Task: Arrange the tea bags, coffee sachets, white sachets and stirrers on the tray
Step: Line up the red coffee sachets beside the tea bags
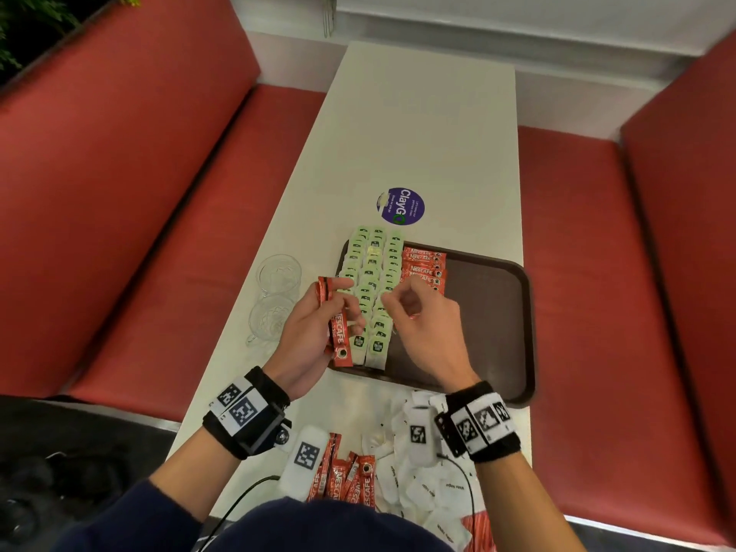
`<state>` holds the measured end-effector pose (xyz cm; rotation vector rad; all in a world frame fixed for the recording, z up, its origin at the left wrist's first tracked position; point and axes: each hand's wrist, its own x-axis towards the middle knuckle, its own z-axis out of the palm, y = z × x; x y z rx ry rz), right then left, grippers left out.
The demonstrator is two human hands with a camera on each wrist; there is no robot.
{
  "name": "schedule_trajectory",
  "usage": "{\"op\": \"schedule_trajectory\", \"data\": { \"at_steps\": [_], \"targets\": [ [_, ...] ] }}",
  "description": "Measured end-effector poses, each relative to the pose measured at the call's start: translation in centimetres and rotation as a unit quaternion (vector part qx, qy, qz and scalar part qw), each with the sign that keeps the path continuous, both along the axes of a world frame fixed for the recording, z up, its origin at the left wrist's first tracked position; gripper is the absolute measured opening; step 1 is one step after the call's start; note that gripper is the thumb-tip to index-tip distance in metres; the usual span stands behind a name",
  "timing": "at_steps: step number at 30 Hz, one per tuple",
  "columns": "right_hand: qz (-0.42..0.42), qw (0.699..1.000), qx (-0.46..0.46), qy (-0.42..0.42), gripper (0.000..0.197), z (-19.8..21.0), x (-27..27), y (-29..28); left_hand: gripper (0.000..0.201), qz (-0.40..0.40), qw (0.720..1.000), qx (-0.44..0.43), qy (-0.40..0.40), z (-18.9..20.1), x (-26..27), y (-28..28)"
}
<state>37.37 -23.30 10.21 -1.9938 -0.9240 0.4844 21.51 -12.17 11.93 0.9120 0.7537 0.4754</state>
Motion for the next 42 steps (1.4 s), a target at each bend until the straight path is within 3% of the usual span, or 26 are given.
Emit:
{"op": "schedule_trajectory", "data": {
  "at_steps": [3, 7, 10, 14, 16, 21, 23, 26, 28, 32, 34, 42],
  "targets": [
    [0.032, 0.989, 0.026, 0.144, 0.024, 2.4, -3.1, -0.5, 0.025, 0.005, 0.999, 0.03, -0.025, 0.2, 0.5, 0.1],
    [0.054, 0.953, 0.04, 0.294, 0.023, 2.1, -4.0, -0.7, 0.022, 0.0, 0.997, 0.051, -0.062, 0.5, 1.1, -0.1],
    [0.024, 0.962, 0.067, 0.265, 0.018, 2.0, -3.0, -1.0, 0.023, -0.012, 0.996, 0.077, -0.049, 0.1, 1.0, 0.2],
    [0.004, 0.983, 0.082, 0.164, 0.011, 2.3, -1.0, -2.0, 0.026, -0.05, 0.987, 0.146, 0.053, 0.0, 0.9, 0.4],
    [0.004, 0.981, 0.088, 0.174, 0.011, 2.8, -0.3, -2.5, 0.026, -0.054, 0.984, 0.152, 0.078, 0.0, 1.1, 0.3],
    [-0.004, 0.966, 0.122, 0.23, 0.027, 3.8, 2.1, -3.9, 0.028, -0.048, 0.996, 0.065, 0.043, 0.0, 1.6, 0.3],
    [-0.001, 0.979, 0.105, 0.175, 0.029, 3.9, 3.1, -4.3, 0.027, -0.048, 0.995, 0.075, 0.042, -0.3, 2.0, -0.1],
    [0.032, 0.998, 0.023, -0.046, 0.031, 3.3, 3.6, -4.3, 0.021, -0.034, 0.991, 0.109, 0.071, -0.8, 3.0, -0.8],
    [0.073, 0.983, -0.02, -0.165, 0.034, 2.8, 3.4, -4.0, 0.021, -0.027, 0.989, 0.117, 0.083, -1.2, 3.4, -1.1],
    [0.081, 0.947, -0.034, -0.308, 0.032, 1.8, 3.3, -3.6, 0.018, -0.021, 0.99, 0.105, 0.091, -1.5, 4.0, -1.5],
    [0.09, 0.942, -0.033, -0.323, 0.035, 1.2, 3.5, -3.5, 0.018, -0.023, 0.99, 0.101, 0.097, -1.6, 4.1, -1.6],
    [0.091, 0.962, -0.061, -0.251, 0.029, -1.4, 5.7, -3.2, 0.022, -0.039, 0.986, 0.102, 0.123, -2.4, 4.0, -1.4]
  ]
}}
